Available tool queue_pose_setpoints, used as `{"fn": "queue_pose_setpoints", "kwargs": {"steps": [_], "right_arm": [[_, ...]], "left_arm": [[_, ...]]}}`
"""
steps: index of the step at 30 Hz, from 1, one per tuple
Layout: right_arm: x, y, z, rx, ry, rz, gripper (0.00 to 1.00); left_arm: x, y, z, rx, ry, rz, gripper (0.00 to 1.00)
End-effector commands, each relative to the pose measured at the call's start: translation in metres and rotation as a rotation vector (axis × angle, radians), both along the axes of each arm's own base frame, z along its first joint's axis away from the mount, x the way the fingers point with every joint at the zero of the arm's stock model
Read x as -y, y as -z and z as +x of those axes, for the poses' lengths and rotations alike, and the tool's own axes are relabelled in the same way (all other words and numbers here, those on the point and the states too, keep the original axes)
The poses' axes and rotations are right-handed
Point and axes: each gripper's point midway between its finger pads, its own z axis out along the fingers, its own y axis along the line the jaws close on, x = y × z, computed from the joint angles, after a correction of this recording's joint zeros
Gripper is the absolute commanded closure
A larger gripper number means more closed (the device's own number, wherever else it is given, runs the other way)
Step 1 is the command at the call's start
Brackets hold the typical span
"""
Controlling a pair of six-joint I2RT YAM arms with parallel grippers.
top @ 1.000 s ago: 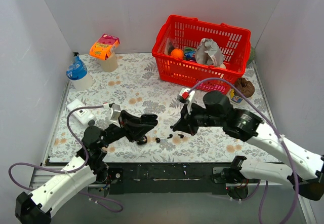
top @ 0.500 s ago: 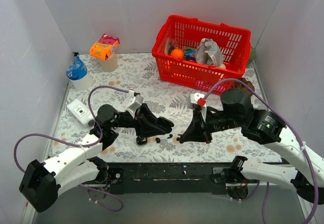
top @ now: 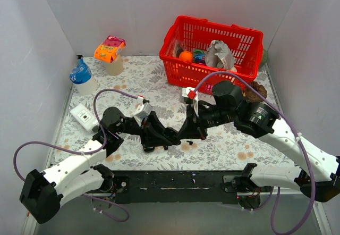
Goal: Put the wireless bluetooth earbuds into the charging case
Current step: Place the earbud in the charging case.
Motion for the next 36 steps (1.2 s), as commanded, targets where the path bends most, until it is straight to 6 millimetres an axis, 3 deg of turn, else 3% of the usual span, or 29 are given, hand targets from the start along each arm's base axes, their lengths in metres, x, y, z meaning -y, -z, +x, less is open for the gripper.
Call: {"fn": "queue_pose_setpoints", "kwargs": {"steps": [1,18,36], "right_arm": [[-0.012,-0.032,0.002,0.039,-0.029,0.093,0.99],[-0.027,-0.008,0.016,0.01,-0.01,0.016,0.99],[-0.034,0.012,0.027,-0.002,0.043,-0.045,0.99]], "left_arm": [[-0.003,-0.005,-0.002,0.043,0.002,-0.005,1.0],[0.0,-0.001,0.0,0.038,-0.001,0.025,1.0],[0.001,-0.012,-0.003,0.062,-0.019,-0.002,1.0]]}}
